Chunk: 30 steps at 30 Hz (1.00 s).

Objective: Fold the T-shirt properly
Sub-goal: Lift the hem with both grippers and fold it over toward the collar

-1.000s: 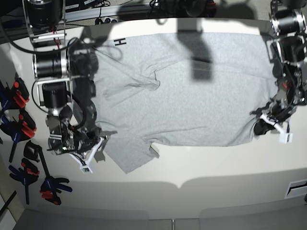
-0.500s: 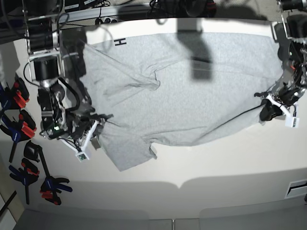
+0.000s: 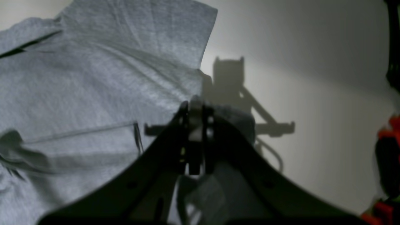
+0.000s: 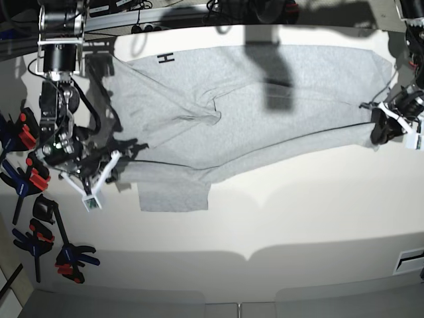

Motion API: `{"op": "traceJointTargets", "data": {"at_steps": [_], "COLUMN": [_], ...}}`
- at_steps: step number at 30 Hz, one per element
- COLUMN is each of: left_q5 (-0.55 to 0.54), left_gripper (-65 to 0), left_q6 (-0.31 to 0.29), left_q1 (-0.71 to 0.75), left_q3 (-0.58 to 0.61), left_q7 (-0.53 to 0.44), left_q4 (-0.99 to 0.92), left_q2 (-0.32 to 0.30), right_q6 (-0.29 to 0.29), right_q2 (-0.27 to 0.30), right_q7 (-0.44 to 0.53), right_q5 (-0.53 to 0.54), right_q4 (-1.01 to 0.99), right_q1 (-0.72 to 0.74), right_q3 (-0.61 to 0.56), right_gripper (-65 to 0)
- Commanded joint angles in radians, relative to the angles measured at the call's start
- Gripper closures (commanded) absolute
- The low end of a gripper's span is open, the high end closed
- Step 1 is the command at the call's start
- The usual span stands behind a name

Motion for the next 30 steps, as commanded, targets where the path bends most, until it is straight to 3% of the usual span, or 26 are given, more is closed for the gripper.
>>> {"op": "traceJointTargets", "data": {"at_steps": [1, 21, 30], "left_q5": [-0.017, -0.013, 0.019], "left_gripper": [0.0, 0.0, 0.0], "left_q6": [-0.004, -0.005, -0.008], "left_q1": [0.002, 0.067, 0.096], "left_q3": [-0.010, -0.011, -0.010], "left_q7": [-0.023, 0.029, -0.010], "left_q4": [0.027, 0.061, 0.113], "left_q2": [-0.022, -0.019, 0.006], "right_q6": [0.003, -0.010, -0.010], "right_q2": [0.014, 0.013, -0.003], "right_q7": [0.012, 0.071, 0.099], "right_q5": [0.010, 0.014, 0.006], "right_q4": [0.014, 0.026, 0.186], "right_q1": [0.000, -0.154, -0.294], "right_q3": [0.007, 0.063, 0.141], "right_gripper": [0.0, 0.0, 0.0]}}
